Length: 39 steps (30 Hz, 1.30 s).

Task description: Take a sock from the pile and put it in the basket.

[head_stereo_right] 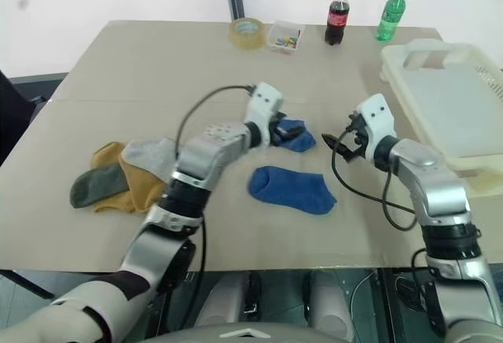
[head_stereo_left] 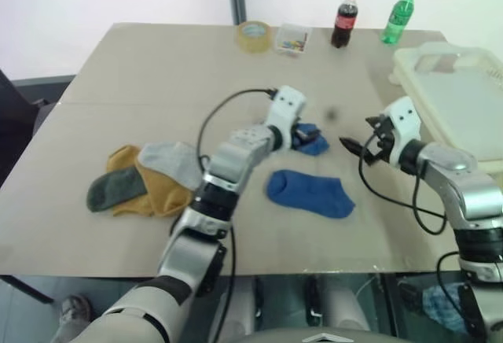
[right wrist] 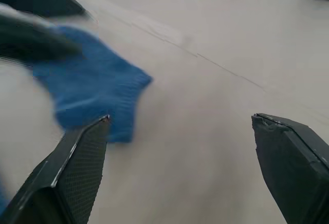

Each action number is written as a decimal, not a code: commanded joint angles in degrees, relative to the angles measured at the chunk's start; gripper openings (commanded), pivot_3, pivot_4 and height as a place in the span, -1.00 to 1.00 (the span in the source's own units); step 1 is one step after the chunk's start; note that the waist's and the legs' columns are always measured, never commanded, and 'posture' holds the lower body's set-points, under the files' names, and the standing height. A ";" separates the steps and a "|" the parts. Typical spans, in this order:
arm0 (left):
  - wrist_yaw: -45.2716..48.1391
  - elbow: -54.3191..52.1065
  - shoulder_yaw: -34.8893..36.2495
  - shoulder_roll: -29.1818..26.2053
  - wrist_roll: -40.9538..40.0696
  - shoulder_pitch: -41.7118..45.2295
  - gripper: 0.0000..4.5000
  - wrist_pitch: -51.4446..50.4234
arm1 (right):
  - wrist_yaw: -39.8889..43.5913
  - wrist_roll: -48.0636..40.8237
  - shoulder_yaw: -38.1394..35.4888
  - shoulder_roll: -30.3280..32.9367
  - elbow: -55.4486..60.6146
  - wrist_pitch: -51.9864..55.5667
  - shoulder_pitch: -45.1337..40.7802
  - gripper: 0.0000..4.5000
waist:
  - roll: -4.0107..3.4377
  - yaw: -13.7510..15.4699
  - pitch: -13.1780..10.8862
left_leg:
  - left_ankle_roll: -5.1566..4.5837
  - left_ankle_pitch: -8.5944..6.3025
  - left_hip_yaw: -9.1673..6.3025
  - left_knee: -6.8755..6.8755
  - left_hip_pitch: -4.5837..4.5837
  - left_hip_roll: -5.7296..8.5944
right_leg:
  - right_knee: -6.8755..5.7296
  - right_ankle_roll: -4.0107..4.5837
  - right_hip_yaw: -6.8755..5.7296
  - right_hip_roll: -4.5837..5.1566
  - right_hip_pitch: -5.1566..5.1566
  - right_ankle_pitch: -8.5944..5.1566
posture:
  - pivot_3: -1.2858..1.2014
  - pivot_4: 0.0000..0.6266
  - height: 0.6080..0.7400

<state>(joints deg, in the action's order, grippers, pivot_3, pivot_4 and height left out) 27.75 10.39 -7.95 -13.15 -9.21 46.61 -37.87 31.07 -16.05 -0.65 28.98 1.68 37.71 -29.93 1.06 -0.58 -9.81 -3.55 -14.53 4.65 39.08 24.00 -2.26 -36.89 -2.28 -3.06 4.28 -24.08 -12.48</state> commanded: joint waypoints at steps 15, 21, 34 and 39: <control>2.09 19.52 2.56 -3.65 3.03 -0.07 0.33 6.34 | 1.19 7.94 8.51 -8.02 -16.99 -6.28 -8.70 -0.50 | -0.06 0.89 -0.01 | 0.21 0.14 -0.02 0.14 0.69 0.12 | -0.02 -0.17 -0.14 0.22 -0.49 0.10 | 0.03 -0.52 1.00; 4.37 19.90 3.54 -1.92 1.79 -0.30 -0.70 7.63 | 2.24 9.09 8.11 -7.12 -17.12 -8.25 -8.33 -1.00 | -0.07 1.19 0.01 | 0.21 0.15 -0.01 0.19 0.64 0.13 | -0.09 -0.18 -0.13 0.20 -0.46 0.10 | 0.03 -0.52 1.00; 14.06 -19.81 14.48 -11.49 -24.97 -14.21 -0.98 -23.30 | 4.18 -6.46 -2.11 1.45 26.46 15.25 7.56 -1.00 | -0.08 0.45 0.00 | 0.25 0.14 -0.05 0.06 0.82 0.03 | -0.03 -0.17 -0.07 0.19 -0.70 0.09 | 0.03 -0.52 1.00; 13.68 -27.90 14.91 -14.66 -30.44 -17.65 -0.98 -29.59 | -0.07 -11.00 -5.74 1.61 39.09 24.39 14.13 -1.00 | -0.07 0.72 0.00 | 0.25 0.15 -0.17 0.15 0.70 0.06 | -0.09 -0.18 -0.15 0.24 -0.55 0.10 | 0.03 -0.52 1.00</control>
<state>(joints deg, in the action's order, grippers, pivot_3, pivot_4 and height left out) 41.39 -13.93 6.19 -27.19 -37.19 28.74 -66.04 32.54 -25.37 -3.32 30.42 36.02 59.88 -15.76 0.98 0.14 -9.81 -3.31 -14.39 4.46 39.28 24.64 -2.20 -37.02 -2.46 -3.20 4.51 -24.57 -12.38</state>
